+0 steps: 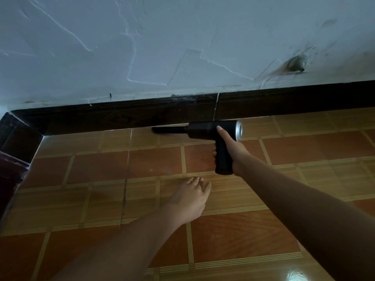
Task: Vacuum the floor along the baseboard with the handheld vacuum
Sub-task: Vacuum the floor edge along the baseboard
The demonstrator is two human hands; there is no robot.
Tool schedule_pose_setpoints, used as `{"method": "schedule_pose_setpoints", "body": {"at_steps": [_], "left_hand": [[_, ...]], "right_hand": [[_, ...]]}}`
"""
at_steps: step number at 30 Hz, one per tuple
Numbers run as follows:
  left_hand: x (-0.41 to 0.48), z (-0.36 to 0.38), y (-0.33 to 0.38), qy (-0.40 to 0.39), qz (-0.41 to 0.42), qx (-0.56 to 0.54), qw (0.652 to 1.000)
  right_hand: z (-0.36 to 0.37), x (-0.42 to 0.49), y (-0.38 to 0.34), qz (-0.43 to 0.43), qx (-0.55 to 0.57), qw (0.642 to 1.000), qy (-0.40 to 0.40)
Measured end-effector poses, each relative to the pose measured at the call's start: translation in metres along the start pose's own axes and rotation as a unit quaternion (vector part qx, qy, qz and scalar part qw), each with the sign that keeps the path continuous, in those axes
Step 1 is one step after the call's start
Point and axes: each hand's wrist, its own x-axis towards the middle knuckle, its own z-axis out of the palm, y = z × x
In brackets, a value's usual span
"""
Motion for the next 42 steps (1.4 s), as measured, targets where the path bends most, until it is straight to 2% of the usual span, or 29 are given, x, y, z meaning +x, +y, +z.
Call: {"method": "schedule_pose_setpoints", "body": {"at_steps": [4,11,18,21,25,30,33,38,42], "left_hand": [[0.005,-0.006,-0.006,0.033,0.007,-0.002,0.999],[0.022,-0.023,0.011,0.049,0.067,0.018,0.996],[0.045,-0.039,0.058,-0.005,0.147,0.063,0.987],[0.051,-0.044,0.074,-0.019,0.126,0.062,0.99],[0.051,-0.049,0.087,-0.016,0.049,0.023,0.998],[0.06,-0.041,0.109,0.033,-0.054,-0.021,0.998],[0.071,-0.035,0.126,0.06,-0.064,-0.008,0.996],[0.089,-0.062,0.144,0.023,-0.058,0.015,0.998],[0.102,-0.087,0.138,0.034,-0.099,0.009,0.994]], "right_hand": [[-0.024,-0.014,-0.011,0.0,-0.011,1.0,-0.011],[-0.102,-0.036,-0.036,-0.034,0.018,0.999,0.038],[-0.17,-0.046,-0.052,-0.046,0.017,0.997,0.067],[-0.194,-0.041,-0.067,-0.052,0.013,0.997,0.059],[-0.213,-0.029,-0.078,-0.053,0.012,0.998,0.041],[-0.236,-0.011,-0.067,-0.026,0.029,0.999,0.006],[-0.246,-0.003,-0.061,-0.023,0.037,0.999,0.001],[-0.244,0.006,-0.056,-0.022,0.059,0.998,-0.025],[-0.235,0.009,-0.056,-0.026,0.077,0.996,-0.021]]}}
